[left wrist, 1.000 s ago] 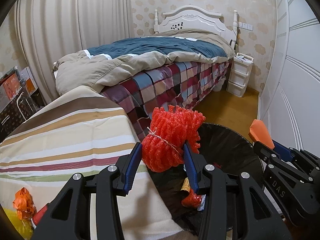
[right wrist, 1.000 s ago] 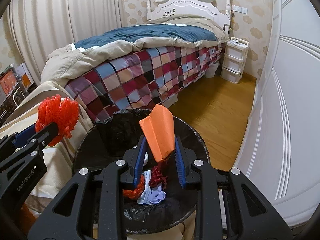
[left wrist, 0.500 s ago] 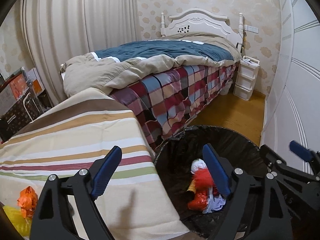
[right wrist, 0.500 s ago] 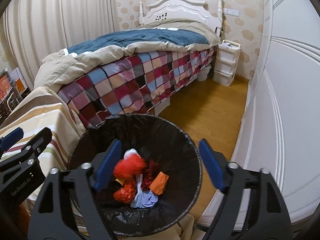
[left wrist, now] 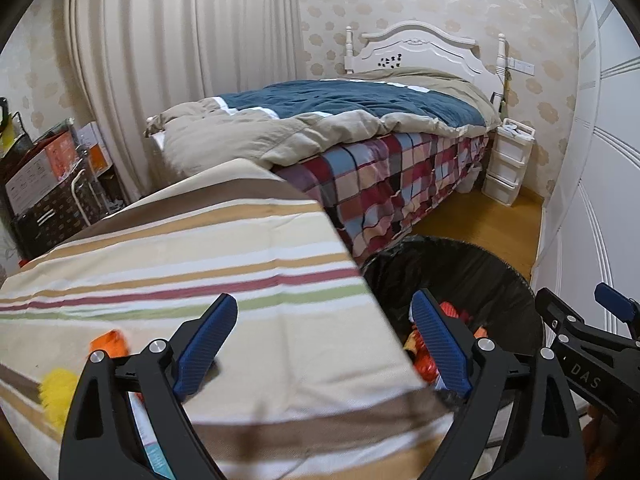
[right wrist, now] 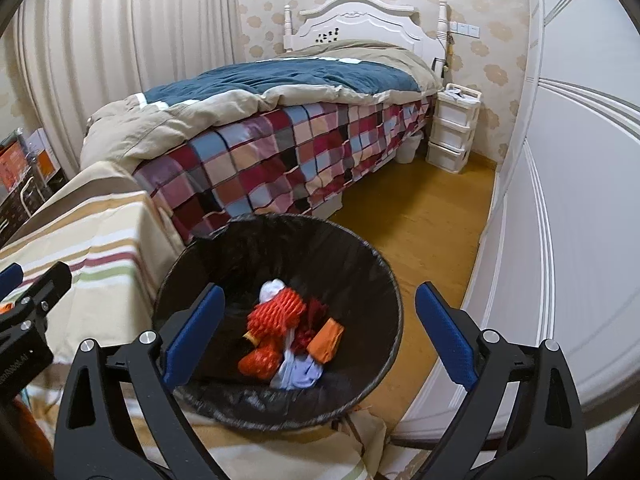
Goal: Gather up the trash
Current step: 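Move the left tool to the bed and grasp the yellow mesh sponge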
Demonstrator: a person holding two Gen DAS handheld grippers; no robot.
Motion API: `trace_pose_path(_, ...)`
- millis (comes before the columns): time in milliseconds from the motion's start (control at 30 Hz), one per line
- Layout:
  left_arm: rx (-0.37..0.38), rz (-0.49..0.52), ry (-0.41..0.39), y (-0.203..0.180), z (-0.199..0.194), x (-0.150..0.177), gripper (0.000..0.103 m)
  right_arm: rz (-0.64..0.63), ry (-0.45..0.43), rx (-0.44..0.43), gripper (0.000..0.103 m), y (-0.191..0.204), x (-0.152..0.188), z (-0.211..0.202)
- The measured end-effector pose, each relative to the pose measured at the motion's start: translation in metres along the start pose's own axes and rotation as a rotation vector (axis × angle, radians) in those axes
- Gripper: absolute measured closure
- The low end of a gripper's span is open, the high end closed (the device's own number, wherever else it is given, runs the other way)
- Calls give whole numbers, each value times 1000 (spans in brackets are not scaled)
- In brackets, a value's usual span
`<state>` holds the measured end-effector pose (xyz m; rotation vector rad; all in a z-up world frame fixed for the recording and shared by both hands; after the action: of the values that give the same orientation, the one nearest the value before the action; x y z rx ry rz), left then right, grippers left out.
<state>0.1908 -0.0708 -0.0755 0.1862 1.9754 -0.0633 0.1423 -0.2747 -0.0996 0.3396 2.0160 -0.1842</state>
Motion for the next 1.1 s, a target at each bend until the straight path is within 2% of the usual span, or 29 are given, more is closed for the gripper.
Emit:
trace_pose_path(367, -57, -15, -14, 38, -49, 16, 14, -12, 23, -66, 9, 33, 21, -37)
trace_pose_path(700, -132, -33, -11, 82, -89, 44, 14, -57, 36, -146, 9, 70, 40, -71)
trace_pose_path(1100, -246, -77, 28, 143, -96, 69, 14, -122, 57, -246, 9, 125, 51, -87)
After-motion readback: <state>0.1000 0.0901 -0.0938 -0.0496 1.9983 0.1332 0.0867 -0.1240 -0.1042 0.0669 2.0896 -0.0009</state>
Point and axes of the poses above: each gripper's, at about its wrist camera, not at the fingertips, and z roughly the way its jaws point, y to its left, x to its underside, the point moved 7 cm from there along z, roughly the way its jaws point, and after that the axes turned 14 degrees about -y, right-handed, at the moved point
